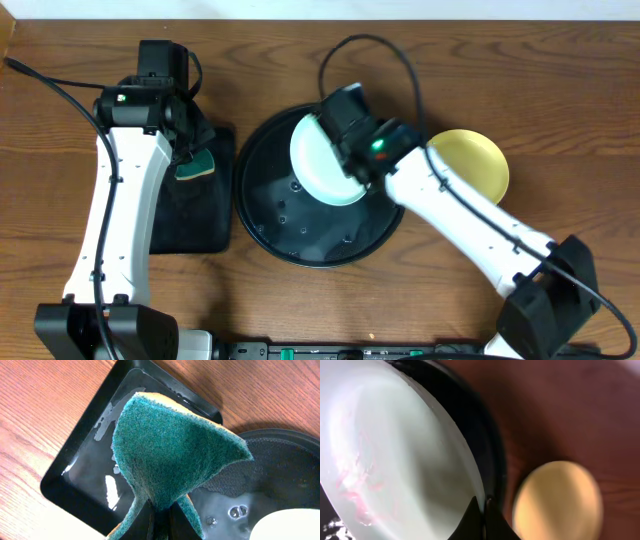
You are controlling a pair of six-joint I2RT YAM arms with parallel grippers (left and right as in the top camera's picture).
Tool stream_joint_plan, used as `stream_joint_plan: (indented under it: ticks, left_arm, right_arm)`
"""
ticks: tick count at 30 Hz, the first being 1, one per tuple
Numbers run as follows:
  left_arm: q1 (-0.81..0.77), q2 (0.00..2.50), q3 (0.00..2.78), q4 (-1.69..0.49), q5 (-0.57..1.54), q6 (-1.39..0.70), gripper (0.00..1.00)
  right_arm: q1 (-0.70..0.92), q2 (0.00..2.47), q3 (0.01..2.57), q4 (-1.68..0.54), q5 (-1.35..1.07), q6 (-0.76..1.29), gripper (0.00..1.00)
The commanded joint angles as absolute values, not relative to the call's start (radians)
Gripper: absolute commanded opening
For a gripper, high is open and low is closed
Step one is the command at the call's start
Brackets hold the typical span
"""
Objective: Clean dirty plates on tray and stack at the side
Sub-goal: 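Lift the pale green plate with right gripper and stack it on the yellow plate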
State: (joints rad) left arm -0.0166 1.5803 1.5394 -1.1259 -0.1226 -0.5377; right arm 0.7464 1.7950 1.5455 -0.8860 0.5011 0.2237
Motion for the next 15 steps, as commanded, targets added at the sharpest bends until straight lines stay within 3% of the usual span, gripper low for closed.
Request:
stream_joint_plan:
  ticks: [1, 15]
  left_arm:
    - [-0.012, 1.577, 1.540, -1.129, -0.142, -0.516, 0.08]
    - [-0.012, 1.577, 1.540, -1.130, -0.142, -0.516, 0.08]
  right_arm:
    - [0.816, 1.765, 1.551, -0.886, 0.812, 0.223, 0.01]
    - [0.984, 1.765, 1.551, -0.885, 1.262, 0.224, 0.01]
